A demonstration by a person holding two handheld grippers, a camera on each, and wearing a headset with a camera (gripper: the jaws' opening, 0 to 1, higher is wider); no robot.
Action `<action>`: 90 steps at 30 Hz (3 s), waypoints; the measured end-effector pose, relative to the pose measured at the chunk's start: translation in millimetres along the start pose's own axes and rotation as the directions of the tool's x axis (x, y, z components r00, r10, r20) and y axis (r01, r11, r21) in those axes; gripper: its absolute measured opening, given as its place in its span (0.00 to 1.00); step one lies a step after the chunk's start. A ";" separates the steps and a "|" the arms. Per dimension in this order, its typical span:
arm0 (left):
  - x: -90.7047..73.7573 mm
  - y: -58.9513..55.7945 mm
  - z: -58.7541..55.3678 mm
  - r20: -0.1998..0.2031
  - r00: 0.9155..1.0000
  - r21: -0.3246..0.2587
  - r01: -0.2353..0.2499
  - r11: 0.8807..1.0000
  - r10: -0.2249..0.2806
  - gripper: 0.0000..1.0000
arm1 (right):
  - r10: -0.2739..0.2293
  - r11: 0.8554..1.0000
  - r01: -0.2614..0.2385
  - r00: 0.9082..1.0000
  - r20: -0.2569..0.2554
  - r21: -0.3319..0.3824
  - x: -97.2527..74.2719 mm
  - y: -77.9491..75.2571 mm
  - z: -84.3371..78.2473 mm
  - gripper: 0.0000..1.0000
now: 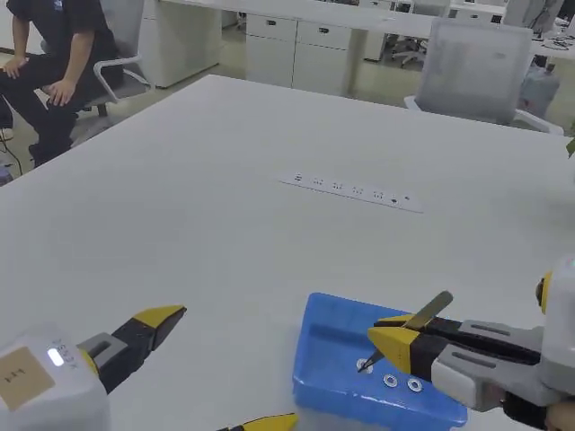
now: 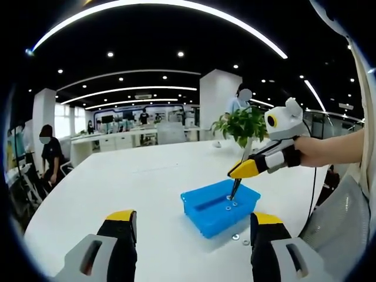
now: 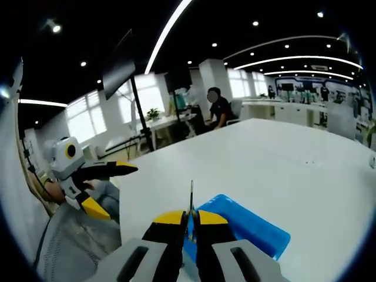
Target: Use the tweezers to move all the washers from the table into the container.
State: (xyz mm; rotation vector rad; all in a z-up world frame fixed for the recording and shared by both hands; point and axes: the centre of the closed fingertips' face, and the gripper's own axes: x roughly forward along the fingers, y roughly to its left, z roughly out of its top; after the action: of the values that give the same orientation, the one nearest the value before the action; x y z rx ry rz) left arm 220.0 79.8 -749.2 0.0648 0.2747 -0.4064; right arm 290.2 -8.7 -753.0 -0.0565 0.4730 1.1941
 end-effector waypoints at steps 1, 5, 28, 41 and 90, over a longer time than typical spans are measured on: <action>0.0 -0.2 0.1 0.000 1.000 -0.001 0.001 1.000 -0.001 0.80 | -0.001 1.000 0.001 1.000 -0.002 0.001 0.8 -1.5 0.0 0.03; 0.0 -0.2 -0.1 0.000 1.000 -0.001 0.002 1.000 -0.002 0.80 | -0.013 1.000 0.013 1.000 -0.011 0.004 4.1 -8.8 -0.3 0.03; 0.0 0.3 2.1 0.007 1.000 -0.010 0.003 1.000 -0.003 0.80 | -0.081 0.995 0.086 0.991 -0.104 0.045 29.1 -43.1 -27.1 0.03; 0.2 -0.8 2.0 0.005 1.000 -0.010 0.006 1.000 -0.006 0.79 | -0.090 0.995 0.096 0.982 -0.166 0.033 36.2 -53.4 -47.1 0.03; 0.6 0.7 0.7 0.007 1.000 -0.016 0.004 1.000 -0.004 0.79 | -0.099 0.995 0.099 0.986 -0.133 -0.009 28.3 -51.5 -33.2 0.04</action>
State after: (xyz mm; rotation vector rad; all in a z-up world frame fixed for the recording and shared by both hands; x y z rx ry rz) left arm 221.0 80.1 -748.7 0.0467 0.2709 -0.4081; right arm 334.0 -12.9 -804.2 -0.1614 0.5797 1.0978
